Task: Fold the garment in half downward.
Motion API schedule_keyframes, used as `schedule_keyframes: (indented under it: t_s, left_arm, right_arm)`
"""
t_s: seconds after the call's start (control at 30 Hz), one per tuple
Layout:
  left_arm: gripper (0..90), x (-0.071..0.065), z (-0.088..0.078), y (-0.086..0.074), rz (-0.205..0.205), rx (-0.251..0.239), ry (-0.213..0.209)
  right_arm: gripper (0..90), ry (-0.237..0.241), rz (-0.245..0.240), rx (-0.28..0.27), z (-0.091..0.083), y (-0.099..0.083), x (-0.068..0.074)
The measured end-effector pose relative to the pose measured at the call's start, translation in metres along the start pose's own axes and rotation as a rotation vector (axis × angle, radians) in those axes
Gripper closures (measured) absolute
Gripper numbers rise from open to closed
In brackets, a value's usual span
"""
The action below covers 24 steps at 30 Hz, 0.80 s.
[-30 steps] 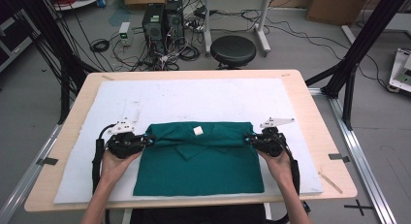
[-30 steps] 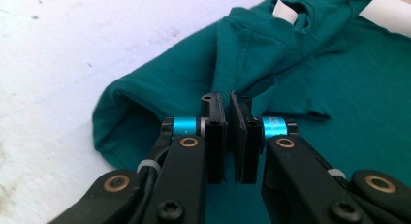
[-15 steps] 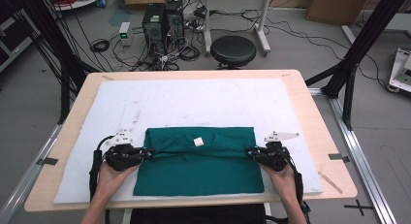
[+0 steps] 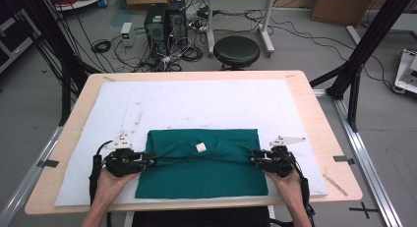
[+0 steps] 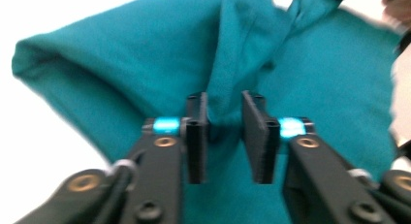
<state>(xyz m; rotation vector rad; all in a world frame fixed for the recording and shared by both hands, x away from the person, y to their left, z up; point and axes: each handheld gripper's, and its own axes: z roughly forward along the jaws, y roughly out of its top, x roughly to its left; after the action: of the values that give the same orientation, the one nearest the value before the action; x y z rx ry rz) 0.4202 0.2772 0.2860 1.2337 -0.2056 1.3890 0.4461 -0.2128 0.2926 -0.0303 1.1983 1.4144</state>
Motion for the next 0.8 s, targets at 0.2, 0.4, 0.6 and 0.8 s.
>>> schedule_keyframes:
  t_s: [0.2,0.4,0.6,0.8]
  left_arm:
    - [56.2,-0.001,0.011,0.026,0.002,-0.040,0.009]
    - [57.2,-0.004,0.032,0.032,0.017,0.009,0.024]
    - [76.5,-0.007,0.041,0.028,0.047,0.046,0.016]
    - [87.7,-0.018,0.036,0.022,0.075,0.074,-0.043]
  right_arm:
    - [50.8,0.017,-0.017,-0.023,0.004,0.028,0.008]
    - [50.5,-0.012,0.001,0.052,0.026,0.041,0.008]
    - [70.8,0.015,0.013,0.129,0.041,0.036,0.006]
    - [88.1,0.036,-0.031,0.082,0.026,0.030,0.014]
